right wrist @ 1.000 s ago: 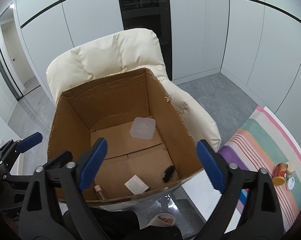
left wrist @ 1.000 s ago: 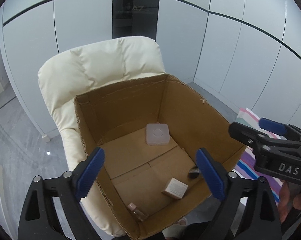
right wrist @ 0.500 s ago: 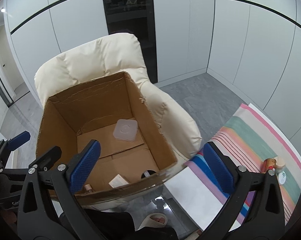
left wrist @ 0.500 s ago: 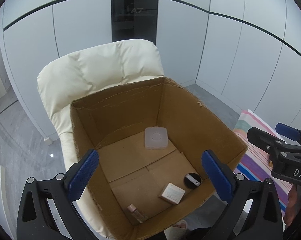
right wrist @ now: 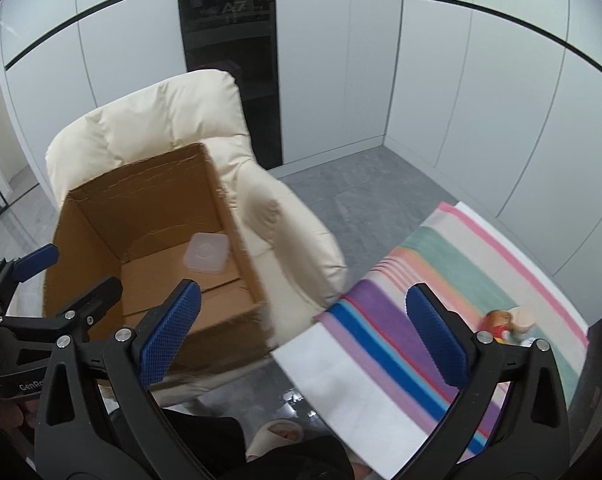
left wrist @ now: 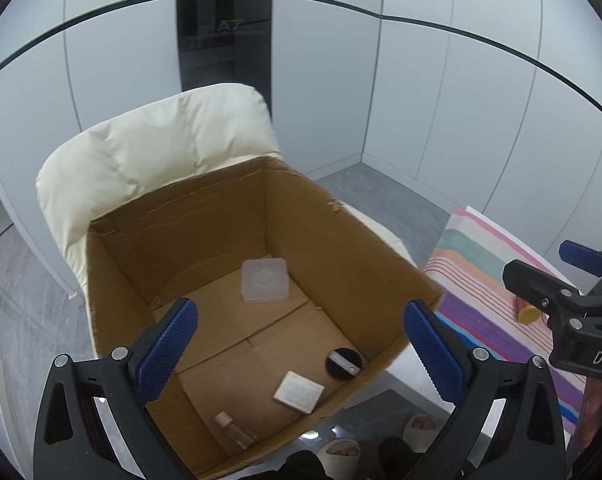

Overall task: Organize objects
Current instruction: 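Move both tools back toward the can and compact on the towel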

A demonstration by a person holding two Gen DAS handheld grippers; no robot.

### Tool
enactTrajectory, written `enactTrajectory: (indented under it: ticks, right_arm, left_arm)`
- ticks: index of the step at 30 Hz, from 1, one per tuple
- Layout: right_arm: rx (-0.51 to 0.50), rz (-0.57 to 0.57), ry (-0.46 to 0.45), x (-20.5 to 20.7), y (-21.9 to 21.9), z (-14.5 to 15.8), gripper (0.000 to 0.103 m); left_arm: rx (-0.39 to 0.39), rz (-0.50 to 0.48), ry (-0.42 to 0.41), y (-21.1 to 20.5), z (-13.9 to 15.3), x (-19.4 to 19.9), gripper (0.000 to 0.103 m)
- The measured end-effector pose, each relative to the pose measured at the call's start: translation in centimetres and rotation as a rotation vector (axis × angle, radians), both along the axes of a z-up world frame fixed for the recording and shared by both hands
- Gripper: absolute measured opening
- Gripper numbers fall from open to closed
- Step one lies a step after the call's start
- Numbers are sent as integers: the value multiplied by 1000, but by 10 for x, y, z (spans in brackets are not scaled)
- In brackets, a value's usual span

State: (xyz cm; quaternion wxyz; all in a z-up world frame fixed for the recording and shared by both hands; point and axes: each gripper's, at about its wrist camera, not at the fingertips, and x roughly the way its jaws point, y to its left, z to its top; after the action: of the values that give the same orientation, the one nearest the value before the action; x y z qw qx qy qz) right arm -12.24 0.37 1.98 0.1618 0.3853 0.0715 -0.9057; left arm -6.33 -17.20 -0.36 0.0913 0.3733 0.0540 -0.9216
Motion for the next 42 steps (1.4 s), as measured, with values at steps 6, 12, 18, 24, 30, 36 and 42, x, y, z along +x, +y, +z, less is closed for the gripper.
enactTrajectory:
  ticks: [6, 12, 18, 24, 30, 36, 42]
  right_arm:
    - [-8, -62, 0, -1, 33, 1, 103]
    - [-9, -97, 4, -2, 61, 1, 103]
    - [13, -144, 3, 1, 88, -2, 103]
    - [24, -197, 4, 9, 122, -4, 103]
    - [16, -263, 0, 16, 158, -4, 103]
    - [12, -313, -1, 24, 187, -7, 103]
    - [20, -371, -5, 38, 218, -10, 103]
  left_arm:
    - [-7, -48, -1, 26, 0, -7, 103]
    - [-8, -89, -3, 49, 0, -13, 103]
    - [-3, -134, -4, 75, -1, -21, 103]
    - [-2, -186, -5, 106, -1, -32, 103]
    - [-11, -240, -10, 137, -5, -35, 103]
    - [-16, -291, -10, 168, -6, -37, 103]
    - [-10, -348, -10, 203, -6, -38, 103]
